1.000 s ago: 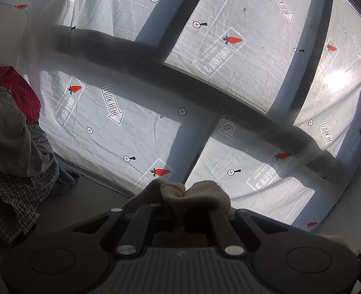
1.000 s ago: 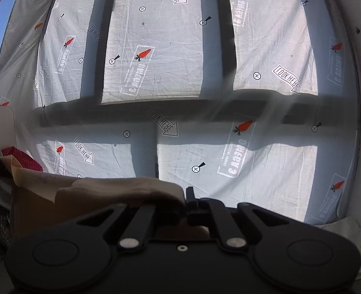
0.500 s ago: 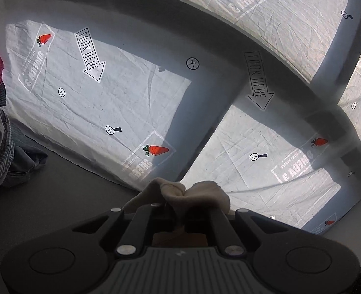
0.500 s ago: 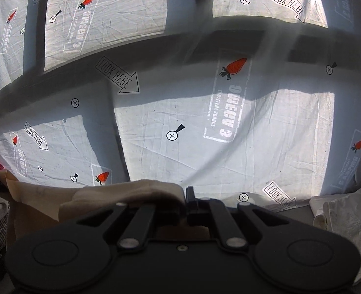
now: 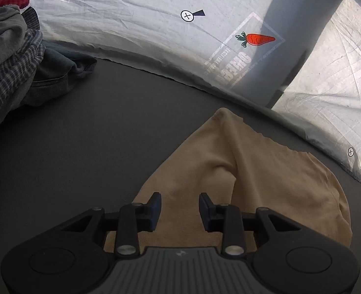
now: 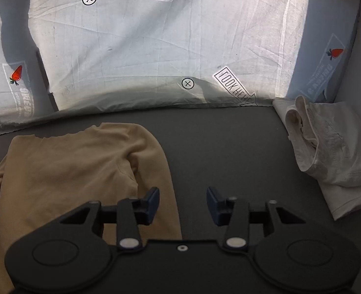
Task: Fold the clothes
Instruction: 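Open both grippers and withdraw from the flattened sweater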
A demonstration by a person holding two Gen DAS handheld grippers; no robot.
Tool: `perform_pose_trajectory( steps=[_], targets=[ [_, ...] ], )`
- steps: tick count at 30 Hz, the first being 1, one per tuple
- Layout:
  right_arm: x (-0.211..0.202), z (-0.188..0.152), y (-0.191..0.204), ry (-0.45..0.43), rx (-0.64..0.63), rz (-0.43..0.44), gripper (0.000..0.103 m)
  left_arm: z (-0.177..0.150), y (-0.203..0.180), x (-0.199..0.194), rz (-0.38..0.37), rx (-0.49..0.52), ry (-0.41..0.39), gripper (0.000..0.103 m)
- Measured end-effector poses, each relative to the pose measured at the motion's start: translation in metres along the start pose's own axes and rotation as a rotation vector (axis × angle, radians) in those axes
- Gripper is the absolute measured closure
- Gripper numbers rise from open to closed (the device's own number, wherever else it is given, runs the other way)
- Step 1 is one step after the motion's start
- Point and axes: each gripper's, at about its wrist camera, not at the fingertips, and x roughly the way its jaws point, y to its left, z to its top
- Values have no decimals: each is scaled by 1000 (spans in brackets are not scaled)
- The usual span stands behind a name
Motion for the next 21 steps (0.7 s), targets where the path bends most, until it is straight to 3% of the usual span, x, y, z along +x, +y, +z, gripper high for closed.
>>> perform_pose_trajectory(
  steps=[5,8,15,21],
  targets=[
    [-28,-73,-30,109,44,-11,63,-77,30,-24,67,-50,104,60],
    [-42,-102,-41,135,109,20,65,-103,26,-38,66,-13,123,57],
    [-67,-135,-41,154,121,83,71,-142,4,-64,77,94,140,51],
    [-87,-155,-37,151,62,125,71,-175,11,-74,127,47,171,44]
  ],
)
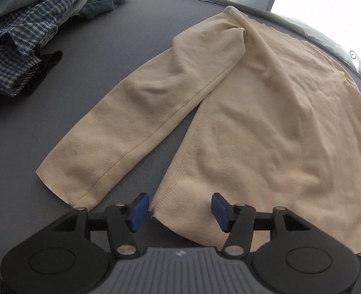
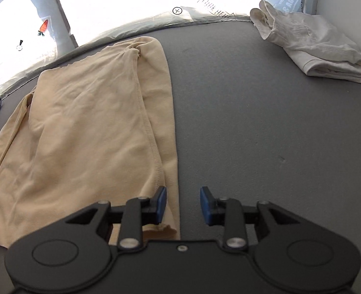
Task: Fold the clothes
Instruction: 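Open both grippers and withdraw from the flattened sweater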
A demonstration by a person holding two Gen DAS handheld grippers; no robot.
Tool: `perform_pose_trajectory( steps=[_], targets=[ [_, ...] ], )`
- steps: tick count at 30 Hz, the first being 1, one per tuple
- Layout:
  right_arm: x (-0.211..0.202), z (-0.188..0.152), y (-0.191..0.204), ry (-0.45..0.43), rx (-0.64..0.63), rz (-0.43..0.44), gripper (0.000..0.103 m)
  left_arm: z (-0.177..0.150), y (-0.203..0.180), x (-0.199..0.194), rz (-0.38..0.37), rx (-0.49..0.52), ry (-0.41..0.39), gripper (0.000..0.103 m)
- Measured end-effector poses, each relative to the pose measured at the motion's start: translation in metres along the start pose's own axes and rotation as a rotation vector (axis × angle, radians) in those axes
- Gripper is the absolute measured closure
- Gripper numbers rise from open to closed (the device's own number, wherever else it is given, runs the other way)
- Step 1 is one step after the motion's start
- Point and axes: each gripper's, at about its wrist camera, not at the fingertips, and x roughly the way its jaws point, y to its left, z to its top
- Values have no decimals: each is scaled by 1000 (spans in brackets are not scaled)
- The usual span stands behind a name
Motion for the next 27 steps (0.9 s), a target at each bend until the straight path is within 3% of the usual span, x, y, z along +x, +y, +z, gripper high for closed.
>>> perform_pose_trajectory(
  steps=[3,7,15,20,24,27],
  targets=[
    [-5,-10,0,11,-14,27,71,-14,1,-1,11,2,-4,40],
    [-12,-22,3,23,-49,58,71,-28,-2,0,13,8,-10,26],
    [-15,-33,16,-3,-144,38,65,-34,-16,13,7,53,15,1],
    [-16,-37,18,-32,-195,36,78,-32,-22,15,33,48,26,0],
    [-15,-33,15,-37,-180,21,96,-31,-22,15,33,52,30,0],
    [-15,-34,17,-46,-216,1,99,-31,-22,14,32,51,28,0]
  ],
)
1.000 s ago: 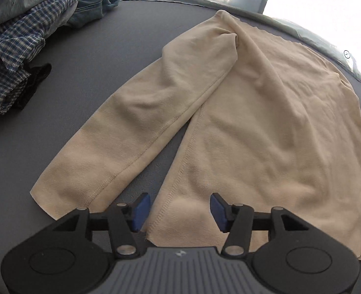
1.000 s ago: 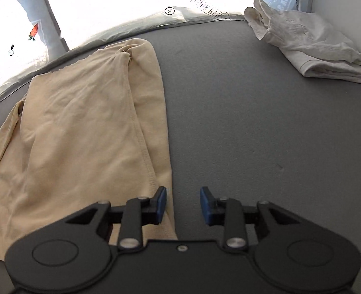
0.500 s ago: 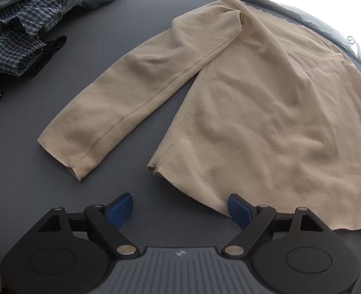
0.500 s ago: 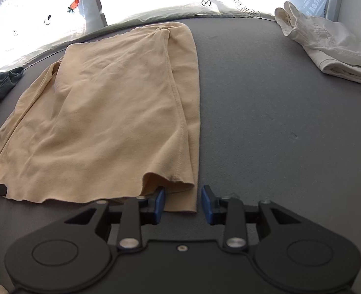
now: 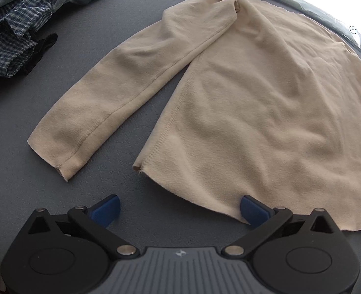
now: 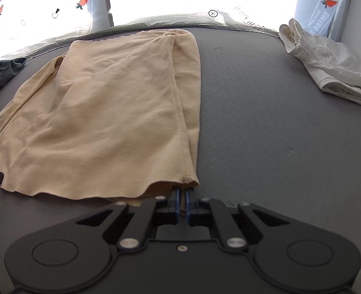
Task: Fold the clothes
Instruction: 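Open both grippers and withdraw from the flattened sweater, then grasp the sweater sleeve cuff with the right gripper and pull it straight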
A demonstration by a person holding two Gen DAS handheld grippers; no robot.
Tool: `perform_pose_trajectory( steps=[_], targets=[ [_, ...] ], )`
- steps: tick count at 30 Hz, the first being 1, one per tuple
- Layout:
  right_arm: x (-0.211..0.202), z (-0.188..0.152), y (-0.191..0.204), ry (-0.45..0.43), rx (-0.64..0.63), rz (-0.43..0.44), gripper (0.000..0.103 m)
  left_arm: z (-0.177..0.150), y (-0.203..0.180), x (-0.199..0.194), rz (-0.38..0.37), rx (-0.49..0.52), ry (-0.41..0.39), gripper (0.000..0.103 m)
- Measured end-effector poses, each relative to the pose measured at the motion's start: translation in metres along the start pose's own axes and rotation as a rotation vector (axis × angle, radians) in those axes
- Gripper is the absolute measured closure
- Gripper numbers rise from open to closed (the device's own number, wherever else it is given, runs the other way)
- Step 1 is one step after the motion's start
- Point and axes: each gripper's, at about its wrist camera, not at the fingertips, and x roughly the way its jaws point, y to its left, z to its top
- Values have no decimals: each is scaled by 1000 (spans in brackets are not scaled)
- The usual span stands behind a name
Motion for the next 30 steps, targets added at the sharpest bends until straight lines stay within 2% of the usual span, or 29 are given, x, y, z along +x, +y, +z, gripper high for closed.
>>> perform_pose_trajectory(
  steps=[4,7,13,19,22,24,26,30],
  targets=[
    [-1,-2,2,-16,-62,-34,101,0,0,0,1,0,0,0],
    [-4,0,-2,-60,-121,-123,101,1,1,1,0,3,3,0],
    [4,24,-38,-112,-117,-261,102,3,3,2,-3,9,14,0],
    [4,53,-94,-153,63,-402,102,7,4,3,-5,13,32,0],
    [7,53,-119,-129,171,-469,101,8,4,4,-6,15,37,0],
    [11,48,-134,-84,258,-480,100,9,4,4,-5,14,41,0],
    [12,38,-144,-65,364,-434,97,10,4,4,-5,13,45,0],
    [5,14,-145,-110,592,-254,72,12,4,4,-3,8,50,0]
  ],
)
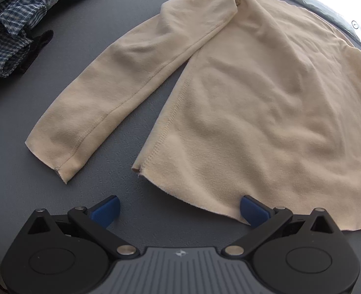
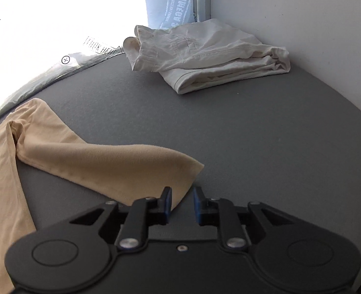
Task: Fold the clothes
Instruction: 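Grasp the sweater sleeve cuff with the right gripper and pull it straight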
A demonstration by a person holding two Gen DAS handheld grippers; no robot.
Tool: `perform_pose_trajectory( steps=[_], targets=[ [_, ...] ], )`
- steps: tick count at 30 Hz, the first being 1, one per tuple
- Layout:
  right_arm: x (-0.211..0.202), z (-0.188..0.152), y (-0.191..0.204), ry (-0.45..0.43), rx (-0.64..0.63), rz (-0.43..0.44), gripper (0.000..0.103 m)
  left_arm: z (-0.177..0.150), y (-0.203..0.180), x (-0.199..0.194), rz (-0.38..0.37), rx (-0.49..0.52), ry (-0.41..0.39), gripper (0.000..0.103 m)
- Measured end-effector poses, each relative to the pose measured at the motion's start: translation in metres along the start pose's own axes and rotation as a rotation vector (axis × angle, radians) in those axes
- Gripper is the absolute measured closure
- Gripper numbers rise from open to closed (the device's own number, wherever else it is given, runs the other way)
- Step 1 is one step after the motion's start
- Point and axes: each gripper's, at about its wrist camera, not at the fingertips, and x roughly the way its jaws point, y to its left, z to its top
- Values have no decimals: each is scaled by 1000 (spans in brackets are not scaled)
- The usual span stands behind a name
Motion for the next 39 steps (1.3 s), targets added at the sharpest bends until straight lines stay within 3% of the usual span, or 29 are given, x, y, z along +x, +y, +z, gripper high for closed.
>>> perform_pose_trajectory(
  steps=[3,7,10,11,13,16,24,28,30,36,39],
  targets=[
    [2,-10,7,16,32,54,67,0,0,0,1,-3,1,0],
    [13,-16,33,16,-135,10,58,0,0,1,1,-3,0,0],
    [17,-15,37,6,-138,9,51,-1,1,1,1,-2,-1,0],
    [17,-13,36,2,-138,8,54,-1,1,1,1,-2,-1,0],
    [19,-11,38,-9,-179,-14,81,-2,1,1,1,-3,-2,0],
    [21,-9,40,-23,-265,-11,96,-3,0,1,2,-5,-3,0],
    [-4,17,18,-180,-311,-177,97,-8,-2,0,1,0,-20,0],
    [-16,33,2,-221,-294,-198,97,-6,-3,0,1,0,-15,0],
    [-16,30,3,-210,-317,-193,97,-4,-4,1,1,-1,-12,0],
    [11,-11,14,-15,-390,-208,93,-5,-6,2,-1,0,-8,0],
    [-3,-18,15,-18,-316,-153,81,-6,-4,0,-10,8,-13,0]
  ],
)
